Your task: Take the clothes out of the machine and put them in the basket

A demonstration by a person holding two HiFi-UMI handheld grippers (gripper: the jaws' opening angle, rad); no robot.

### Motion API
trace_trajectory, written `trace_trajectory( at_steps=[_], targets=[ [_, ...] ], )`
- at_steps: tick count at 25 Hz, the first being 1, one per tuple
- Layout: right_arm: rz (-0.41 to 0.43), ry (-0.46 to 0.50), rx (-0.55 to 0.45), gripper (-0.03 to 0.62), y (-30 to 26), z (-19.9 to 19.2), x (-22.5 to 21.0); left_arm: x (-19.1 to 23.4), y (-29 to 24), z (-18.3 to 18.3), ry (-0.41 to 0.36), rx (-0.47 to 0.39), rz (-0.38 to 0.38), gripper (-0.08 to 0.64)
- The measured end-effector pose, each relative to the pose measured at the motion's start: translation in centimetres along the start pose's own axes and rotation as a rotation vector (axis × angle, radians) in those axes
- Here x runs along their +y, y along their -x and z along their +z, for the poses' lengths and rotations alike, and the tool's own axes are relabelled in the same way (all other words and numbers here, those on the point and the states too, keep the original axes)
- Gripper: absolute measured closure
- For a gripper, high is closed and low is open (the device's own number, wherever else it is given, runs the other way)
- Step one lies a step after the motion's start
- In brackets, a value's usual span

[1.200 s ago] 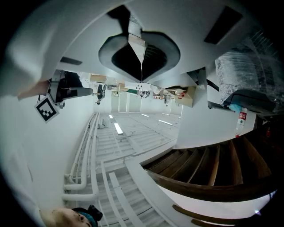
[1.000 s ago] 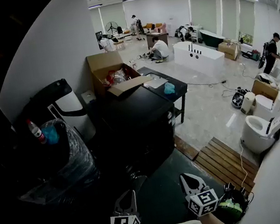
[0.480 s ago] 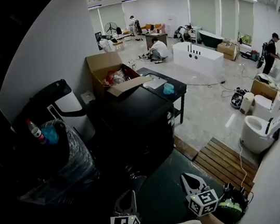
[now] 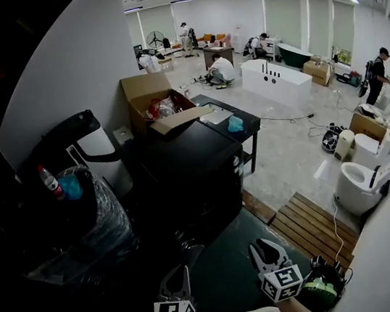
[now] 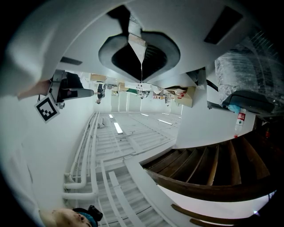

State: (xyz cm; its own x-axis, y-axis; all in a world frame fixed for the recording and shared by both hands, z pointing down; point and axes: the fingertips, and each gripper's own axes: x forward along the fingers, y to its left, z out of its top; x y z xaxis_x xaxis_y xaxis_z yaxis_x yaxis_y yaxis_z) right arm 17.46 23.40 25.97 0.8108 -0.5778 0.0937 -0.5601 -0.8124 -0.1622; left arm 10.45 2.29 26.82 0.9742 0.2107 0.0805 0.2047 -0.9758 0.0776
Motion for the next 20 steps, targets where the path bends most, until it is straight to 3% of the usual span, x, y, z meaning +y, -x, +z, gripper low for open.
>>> trace_trajectory(
  at_steps=[4, 13, 20],
  targets=[
    [-0.003, -0.019, 0.001, 0.430, -0.2, 0.0, -0.3, -0.1, -0.1, 0.3, -0.005, 0.000, -0.002, 0.538],
    [0.027, -0.080, 0.002, 0.135, -0.9, -0.6, 0.1, 0.2, -0.2, 0.3, -0.008, 0.000, -0.008, 0.538],
    [0.036, -0.073, 0.027, 0.089, -1.3, -1.2, 0.3, 0.2, -0.4, 0.0, -0.006, 0.001, -0.017, 0.538]
  ],
)
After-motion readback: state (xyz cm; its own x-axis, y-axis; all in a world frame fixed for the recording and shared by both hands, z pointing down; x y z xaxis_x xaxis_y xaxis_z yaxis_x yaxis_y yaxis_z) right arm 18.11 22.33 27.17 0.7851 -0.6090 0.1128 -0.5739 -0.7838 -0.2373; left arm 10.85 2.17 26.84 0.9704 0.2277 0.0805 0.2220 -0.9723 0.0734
